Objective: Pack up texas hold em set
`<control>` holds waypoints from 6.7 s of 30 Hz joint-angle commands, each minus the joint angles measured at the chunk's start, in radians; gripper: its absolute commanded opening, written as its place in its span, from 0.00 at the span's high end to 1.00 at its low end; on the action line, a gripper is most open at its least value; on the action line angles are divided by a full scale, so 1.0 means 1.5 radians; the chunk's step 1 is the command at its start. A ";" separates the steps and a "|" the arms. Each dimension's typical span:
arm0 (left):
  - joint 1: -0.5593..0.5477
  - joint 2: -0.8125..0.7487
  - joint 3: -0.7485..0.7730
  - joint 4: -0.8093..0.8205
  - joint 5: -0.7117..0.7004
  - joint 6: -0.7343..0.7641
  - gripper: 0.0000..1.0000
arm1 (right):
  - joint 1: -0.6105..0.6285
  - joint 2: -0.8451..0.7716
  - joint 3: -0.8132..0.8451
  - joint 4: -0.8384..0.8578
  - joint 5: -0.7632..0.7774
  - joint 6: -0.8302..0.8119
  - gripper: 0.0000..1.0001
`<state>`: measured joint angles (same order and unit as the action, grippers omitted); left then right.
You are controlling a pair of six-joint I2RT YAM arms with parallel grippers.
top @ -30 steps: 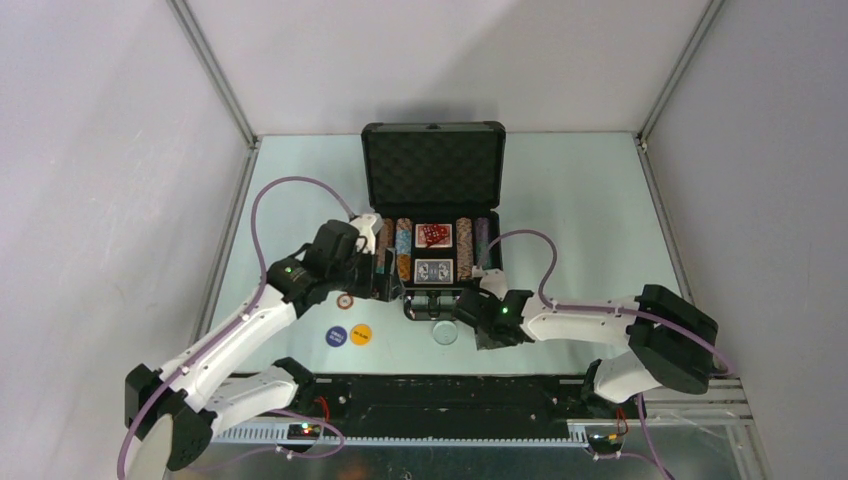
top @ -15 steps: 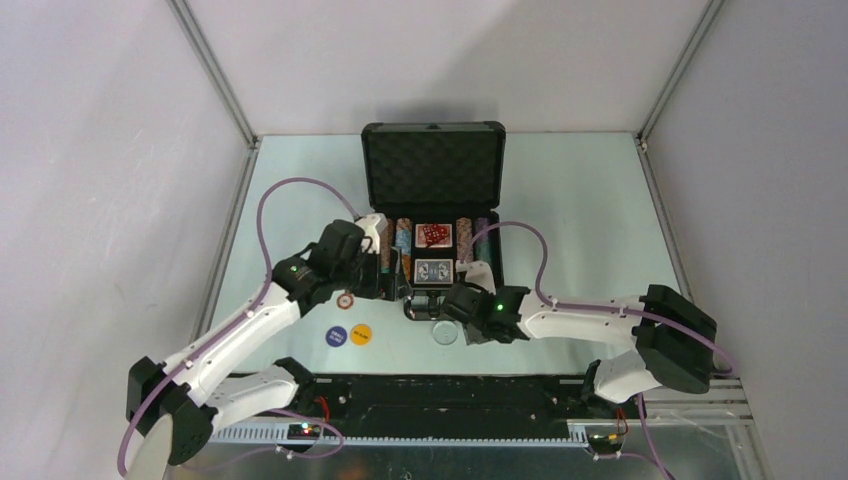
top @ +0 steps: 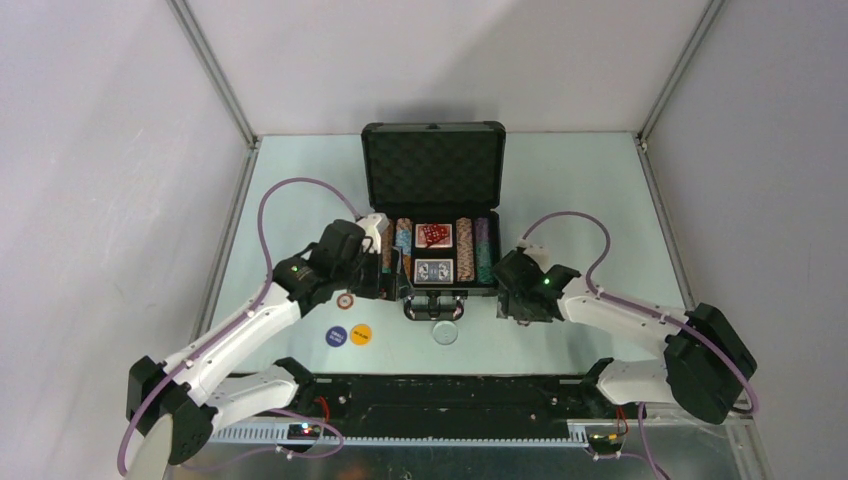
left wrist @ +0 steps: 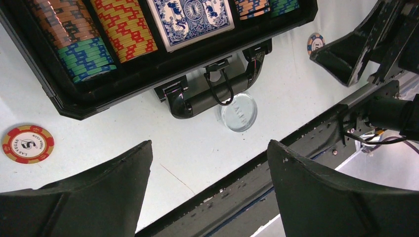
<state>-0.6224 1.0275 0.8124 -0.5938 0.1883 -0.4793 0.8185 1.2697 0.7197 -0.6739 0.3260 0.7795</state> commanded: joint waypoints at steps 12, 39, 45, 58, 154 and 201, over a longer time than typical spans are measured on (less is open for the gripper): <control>-0.006 -0.002 -0.015 0.020 0.009 -0.003 0.09 | -0.093 0.049 -0.053 0.064 -0.071 -0.035 0.34; -0.006 0.000 -0.017 0.023 0.013 0.000 0.09 | 0.007 0.094 -0.058 0.083 -0.080 -0.017 0.53; -0.006 0.006 -0.016 0.025 0.016 0.000 0.09 | 0.116 0.119 -0.051 0.079 -0.089 0.037 0.54; -0.006 -0.003 -0.022 0.025 0.008 -0.003 0.09 | 0.305 0.255 0.104 0.045 -0.089 0.081 0.57; 0.055 -0.092 -0.088 0.050 0.067 -0.021 0.09 | 0.384 0.381 0.317 -0.061 -0.020 0.311 0.32; 0.055 -0.087 -0.088 0.053 0.082 -0.022 0.09 | 0.413 0.434 0.373 -0.123 0.015 0.322 0.58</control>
<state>-0.5465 0.9024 0.6777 -0.5400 0.2962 -0.5228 1.4281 1.9167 1.2797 -0.8856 0.2710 1.2827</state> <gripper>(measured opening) 0.912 0.453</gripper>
